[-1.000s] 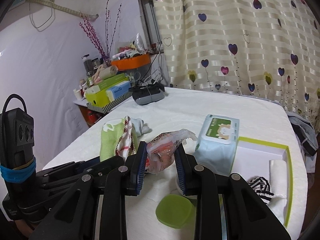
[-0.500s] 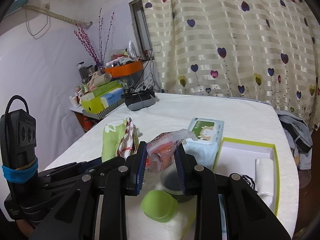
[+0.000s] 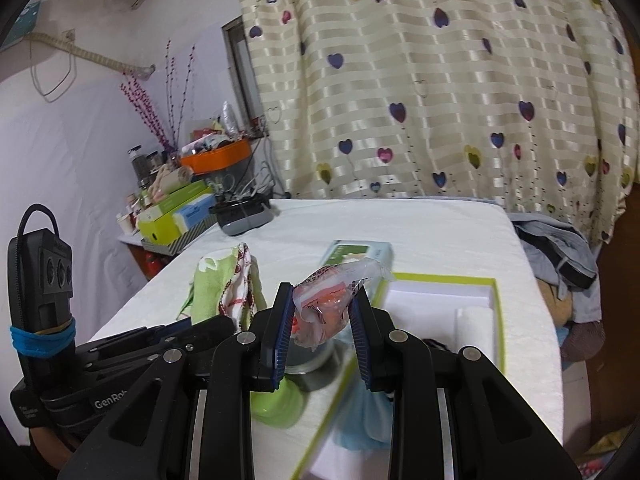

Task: Organize soft objects
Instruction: 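Carry the green pouch in the left gripper while the right carries the plastic bag into the box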

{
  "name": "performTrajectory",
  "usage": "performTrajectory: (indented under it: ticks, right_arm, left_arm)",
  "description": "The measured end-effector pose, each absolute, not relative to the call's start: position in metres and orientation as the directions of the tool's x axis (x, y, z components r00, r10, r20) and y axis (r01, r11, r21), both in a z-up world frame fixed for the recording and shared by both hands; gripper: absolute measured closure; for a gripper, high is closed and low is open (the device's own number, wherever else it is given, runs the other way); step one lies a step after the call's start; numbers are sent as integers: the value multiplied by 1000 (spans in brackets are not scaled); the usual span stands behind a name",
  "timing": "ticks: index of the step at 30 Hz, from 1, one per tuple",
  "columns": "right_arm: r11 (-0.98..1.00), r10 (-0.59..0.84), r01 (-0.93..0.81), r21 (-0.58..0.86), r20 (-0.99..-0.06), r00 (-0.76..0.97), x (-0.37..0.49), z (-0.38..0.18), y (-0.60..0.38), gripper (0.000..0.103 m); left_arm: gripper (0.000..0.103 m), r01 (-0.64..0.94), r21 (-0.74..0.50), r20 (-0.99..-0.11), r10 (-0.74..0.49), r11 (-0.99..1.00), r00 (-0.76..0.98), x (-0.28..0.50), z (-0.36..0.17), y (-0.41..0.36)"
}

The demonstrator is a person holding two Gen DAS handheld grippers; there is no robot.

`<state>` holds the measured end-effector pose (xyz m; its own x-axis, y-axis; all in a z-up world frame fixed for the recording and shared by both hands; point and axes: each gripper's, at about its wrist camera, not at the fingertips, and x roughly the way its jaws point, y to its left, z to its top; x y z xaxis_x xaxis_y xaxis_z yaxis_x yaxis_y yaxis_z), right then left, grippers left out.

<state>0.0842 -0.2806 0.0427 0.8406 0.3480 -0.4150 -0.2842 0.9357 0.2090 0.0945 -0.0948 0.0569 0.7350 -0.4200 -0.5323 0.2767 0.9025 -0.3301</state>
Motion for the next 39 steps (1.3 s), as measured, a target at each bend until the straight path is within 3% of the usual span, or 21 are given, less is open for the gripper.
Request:
performTrajectory:
  ticks: [26, 39]
  right_arm:
    - [952, 261, -150, 267, -452, 853, 109, 19, -358, 74]
    - [957, 239, -96, 274, -558, 794, 165, -17, -376, 74]
  left_arm:
    - [80, 401, -285, -602, -488, 871, 632, 132, 44, -178]
    - [80, 404, -253, -687, -457, 879, 565, 188, 14, -214]
